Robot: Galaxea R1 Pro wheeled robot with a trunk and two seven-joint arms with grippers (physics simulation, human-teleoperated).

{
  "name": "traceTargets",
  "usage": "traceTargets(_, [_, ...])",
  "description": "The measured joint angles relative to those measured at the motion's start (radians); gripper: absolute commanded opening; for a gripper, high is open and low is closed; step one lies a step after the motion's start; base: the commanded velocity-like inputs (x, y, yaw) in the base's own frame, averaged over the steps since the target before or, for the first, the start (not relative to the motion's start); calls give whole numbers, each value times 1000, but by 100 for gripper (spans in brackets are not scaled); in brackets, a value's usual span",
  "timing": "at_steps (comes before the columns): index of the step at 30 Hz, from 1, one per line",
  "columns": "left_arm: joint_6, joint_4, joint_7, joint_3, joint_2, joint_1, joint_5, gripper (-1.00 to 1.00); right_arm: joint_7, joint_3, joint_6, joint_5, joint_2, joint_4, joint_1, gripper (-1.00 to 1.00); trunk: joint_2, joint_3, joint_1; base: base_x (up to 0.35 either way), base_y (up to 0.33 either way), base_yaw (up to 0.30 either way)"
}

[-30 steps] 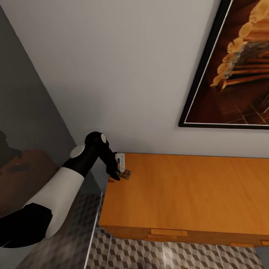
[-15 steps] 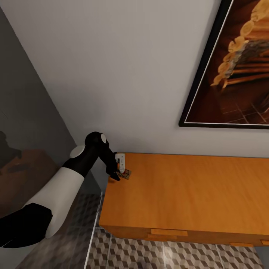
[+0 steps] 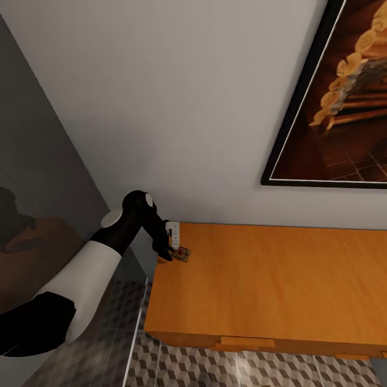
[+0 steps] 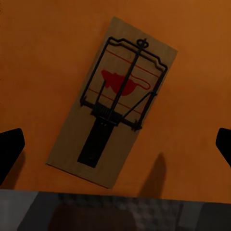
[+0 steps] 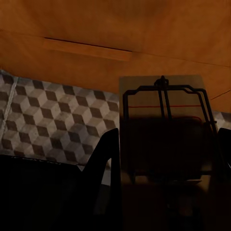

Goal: Take the four mousetraps from the cabinet in the bathroom and place them on the bathroom floor. Make sure all four end up on the same floor surface, and ensure that at least two of them are either under or directly next to the same bathroom sink.

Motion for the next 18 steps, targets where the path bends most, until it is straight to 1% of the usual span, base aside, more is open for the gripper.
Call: traceTargets(18, [0, 1, 0, -1, -1, 0, 0, 100, 0, 0, 0, 0, 0, 0, 0, -100, 0, 0, 0, 0, 0, 0])
